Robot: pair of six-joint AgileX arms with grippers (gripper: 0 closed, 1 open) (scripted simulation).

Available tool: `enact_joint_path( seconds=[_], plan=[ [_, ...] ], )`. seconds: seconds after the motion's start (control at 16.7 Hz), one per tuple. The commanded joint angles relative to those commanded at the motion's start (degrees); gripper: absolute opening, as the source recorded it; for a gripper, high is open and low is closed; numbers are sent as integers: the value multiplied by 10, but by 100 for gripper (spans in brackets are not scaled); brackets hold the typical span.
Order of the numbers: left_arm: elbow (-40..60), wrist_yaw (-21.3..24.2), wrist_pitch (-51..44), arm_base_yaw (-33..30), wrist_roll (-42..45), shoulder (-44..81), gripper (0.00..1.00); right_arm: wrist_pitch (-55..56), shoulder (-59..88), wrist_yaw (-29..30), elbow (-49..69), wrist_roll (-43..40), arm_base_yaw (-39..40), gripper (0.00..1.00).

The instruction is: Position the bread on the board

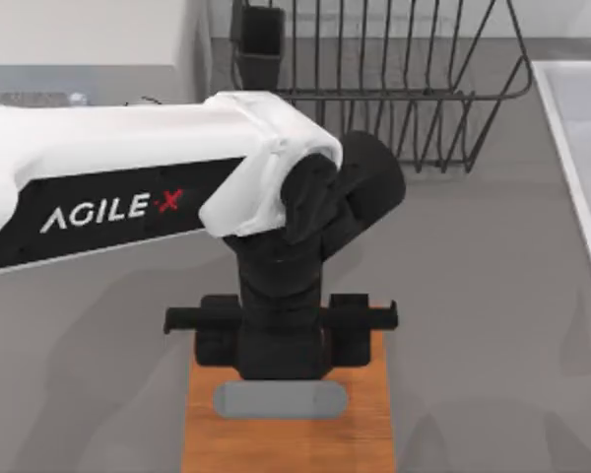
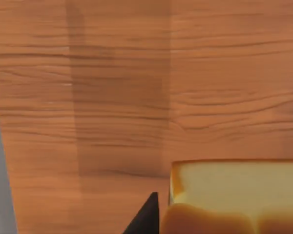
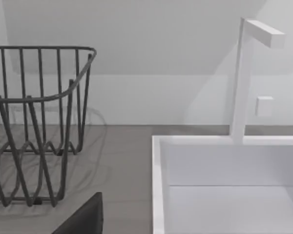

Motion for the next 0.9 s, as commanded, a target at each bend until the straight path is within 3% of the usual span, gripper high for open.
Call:
enact_joint_path(
  seconds=[0.9],
  plan=[
    [-51, 0, 87, -2, 0, 29, 0, 0, 0, 0, 0, 0, 0, 100]
  ],
)
